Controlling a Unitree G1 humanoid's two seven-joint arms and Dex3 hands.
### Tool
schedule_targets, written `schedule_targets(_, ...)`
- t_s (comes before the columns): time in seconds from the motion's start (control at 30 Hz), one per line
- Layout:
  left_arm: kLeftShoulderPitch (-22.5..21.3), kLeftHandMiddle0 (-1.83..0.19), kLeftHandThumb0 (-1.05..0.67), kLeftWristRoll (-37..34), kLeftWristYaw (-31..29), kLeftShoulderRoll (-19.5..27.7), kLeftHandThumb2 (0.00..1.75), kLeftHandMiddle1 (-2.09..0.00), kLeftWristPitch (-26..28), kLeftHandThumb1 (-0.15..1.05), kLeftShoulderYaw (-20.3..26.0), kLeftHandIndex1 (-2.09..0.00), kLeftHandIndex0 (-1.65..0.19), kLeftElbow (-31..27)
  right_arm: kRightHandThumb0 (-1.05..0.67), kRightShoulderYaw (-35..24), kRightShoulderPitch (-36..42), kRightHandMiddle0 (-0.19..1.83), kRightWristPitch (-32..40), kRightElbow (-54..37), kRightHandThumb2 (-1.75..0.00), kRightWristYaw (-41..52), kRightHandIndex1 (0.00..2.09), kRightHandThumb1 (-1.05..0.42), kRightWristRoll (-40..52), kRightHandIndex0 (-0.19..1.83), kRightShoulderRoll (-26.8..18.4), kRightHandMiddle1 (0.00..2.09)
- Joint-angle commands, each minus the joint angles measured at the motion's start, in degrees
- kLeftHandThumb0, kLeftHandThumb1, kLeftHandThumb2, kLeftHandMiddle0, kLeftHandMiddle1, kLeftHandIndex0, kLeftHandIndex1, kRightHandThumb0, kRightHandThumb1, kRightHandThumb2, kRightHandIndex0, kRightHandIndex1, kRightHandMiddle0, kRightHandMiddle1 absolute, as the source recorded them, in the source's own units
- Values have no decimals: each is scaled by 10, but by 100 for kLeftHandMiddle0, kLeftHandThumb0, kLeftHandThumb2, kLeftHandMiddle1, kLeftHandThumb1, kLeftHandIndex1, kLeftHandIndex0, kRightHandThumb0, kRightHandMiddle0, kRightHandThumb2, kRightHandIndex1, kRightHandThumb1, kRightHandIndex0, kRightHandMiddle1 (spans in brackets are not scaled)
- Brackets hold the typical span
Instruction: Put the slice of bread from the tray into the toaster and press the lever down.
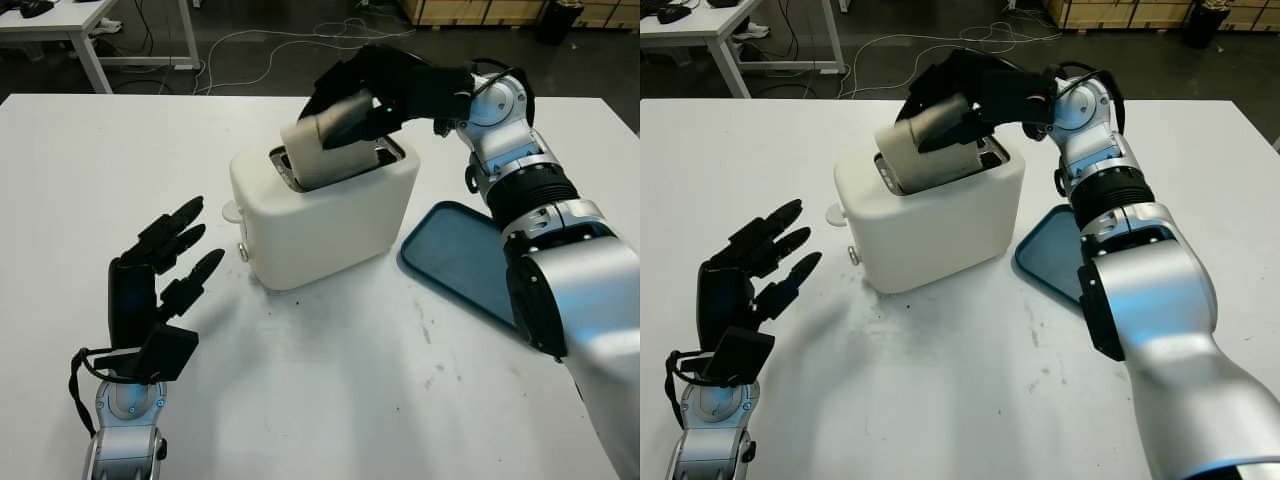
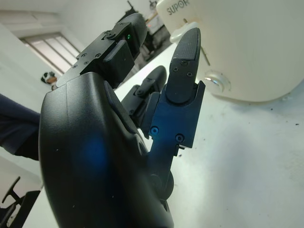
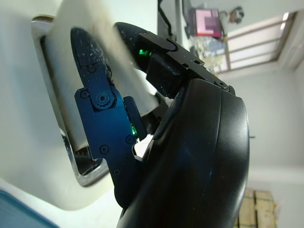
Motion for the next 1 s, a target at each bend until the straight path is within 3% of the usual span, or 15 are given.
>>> schedule_targets(0.0,-2,-83,-33,0,7,-2,11,0,-15,92,-2,0,-67,4,-25,11,4,119,-24,4,0,-15,69,-72,-15,104,8,29)
schedule_targets(0.37,-1,-83,-32,-2,6,1,12,0,-20,92,-1,0,-67,5,-25,21,0,120,-30,5,0,-34,62,-73,-26,107,26,24)
schedule_targets(0.57,0,-83,-34,2,8,3,12,-1,-20,92,0,0,-67,5,-46,22,-2,92,-4,-5,0,-43,84,-64,-34,53,6,10)
schedule_targets(0.73,-5,-84,-34,0,7,10,12,-1,-26,92,4,0,-68,10,-57,-25,8,84,-4,-16,-2,-66,82,-68,3,45,-18,6)
schedule_targets(0.97,-37,-84,-37,16,10,51,8,-1,-43,92,33,-1,-69,15,-41,-130,106,85,-24,-110,-1,-81,62,-73,120,60,-39,4)
